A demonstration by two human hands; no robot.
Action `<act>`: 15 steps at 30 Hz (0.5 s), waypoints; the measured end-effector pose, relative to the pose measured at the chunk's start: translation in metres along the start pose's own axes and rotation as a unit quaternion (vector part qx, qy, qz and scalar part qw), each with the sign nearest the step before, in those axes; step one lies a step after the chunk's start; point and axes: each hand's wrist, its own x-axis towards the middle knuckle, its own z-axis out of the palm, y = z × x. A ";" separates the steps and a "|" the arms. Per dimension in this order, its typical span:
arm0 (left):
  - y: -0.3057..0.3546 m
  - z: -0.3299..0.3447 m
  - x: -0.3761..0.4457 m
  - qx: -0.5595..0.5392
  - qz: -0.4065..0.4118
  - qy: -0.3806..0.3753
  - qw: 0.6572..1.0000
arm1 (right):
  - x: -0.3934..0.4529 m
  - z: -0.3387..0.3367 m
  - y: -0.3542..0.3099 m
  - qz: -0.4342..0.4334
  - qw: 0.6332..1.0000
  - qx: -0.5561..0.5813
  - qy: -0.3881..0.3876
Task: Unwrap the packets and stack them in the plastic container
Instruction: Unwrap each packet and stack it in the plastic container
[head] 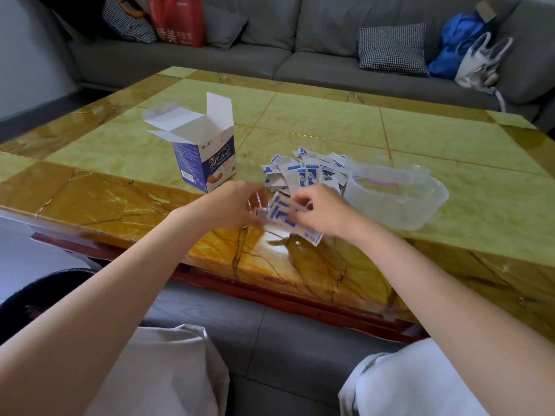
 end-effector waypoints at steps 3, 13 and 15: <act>0.001 -0.009 0.000 -0.048 -0.005 -0.001 0.999 | 0.007 -0.004 -0.002 -0.021 0.984 0.077 0.157; 0.023 -0.008 0.016 -0.273 -0.067 0.070 0.957 | 0.016 -0.006 -0.011 0.064 0.878 0.464 0.100; 0.025 -0.008 0.017 -0.196 -0.026 0.036 0.980 | 0.017 -0.006 -0.010 0.054 0.931 0.308 0.187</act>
